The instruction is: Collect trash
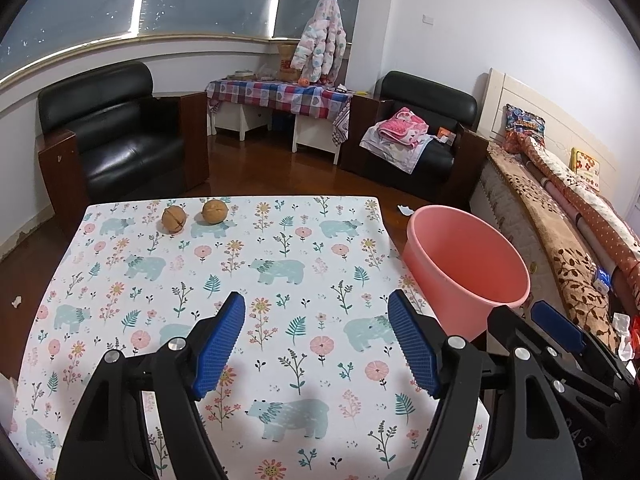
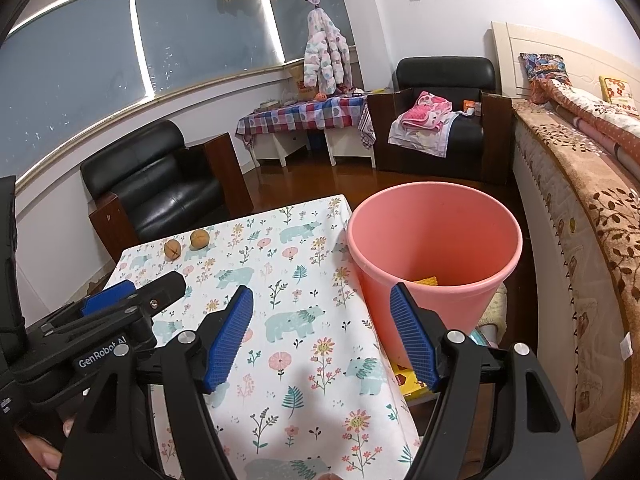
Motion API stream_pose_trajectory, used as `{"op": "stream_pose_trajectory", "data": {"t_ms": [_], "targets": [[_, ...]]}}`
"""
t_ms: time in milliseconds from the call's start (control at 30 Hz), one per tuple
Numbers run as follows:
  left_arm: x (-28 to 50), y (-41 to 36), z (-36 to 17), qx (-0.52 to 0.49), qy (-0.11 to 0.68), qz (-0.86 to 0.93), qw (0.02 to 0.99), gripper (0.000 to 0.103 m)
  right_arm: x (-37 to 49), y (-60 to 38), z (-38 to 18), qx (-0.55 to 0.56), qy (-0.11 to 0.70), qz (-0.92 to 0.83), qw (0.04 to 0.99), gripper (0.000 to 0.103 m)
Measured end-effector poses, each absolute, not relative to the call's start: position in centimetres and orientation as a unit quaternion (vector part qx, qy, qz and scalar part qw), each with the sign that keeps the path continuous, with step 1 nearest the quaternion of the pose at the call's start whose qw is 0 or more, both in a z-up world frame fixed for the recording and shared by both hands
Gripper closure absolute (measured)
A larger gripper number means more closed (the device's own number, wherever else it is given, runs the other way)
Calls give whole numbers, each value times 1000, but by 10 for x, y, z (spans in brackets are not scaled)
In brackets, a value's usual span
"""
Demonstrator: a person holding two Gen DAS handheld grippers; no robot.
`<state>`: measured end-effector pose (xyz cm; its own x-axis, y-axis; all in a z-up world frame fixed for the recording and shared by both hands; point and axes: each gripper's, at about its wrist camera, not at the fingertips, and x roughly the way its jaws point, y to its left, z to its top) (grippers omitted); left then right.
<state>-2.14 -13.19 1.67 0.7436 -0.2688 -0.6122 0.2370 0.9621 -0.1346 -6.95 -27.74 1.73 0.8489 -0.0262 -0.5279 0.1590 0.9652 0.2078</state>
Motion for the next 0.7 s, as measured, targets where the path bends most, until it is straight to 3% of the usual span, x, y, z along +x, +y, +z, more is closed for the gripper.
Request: {"op": "stream_pose_trajectory", "data": {"t_ms": [700], "targets": [[-21, -136, 16, -22, 335, -137, 932, 31, -67, -278, 16, 123, 274, -48, 953, 32]]}}
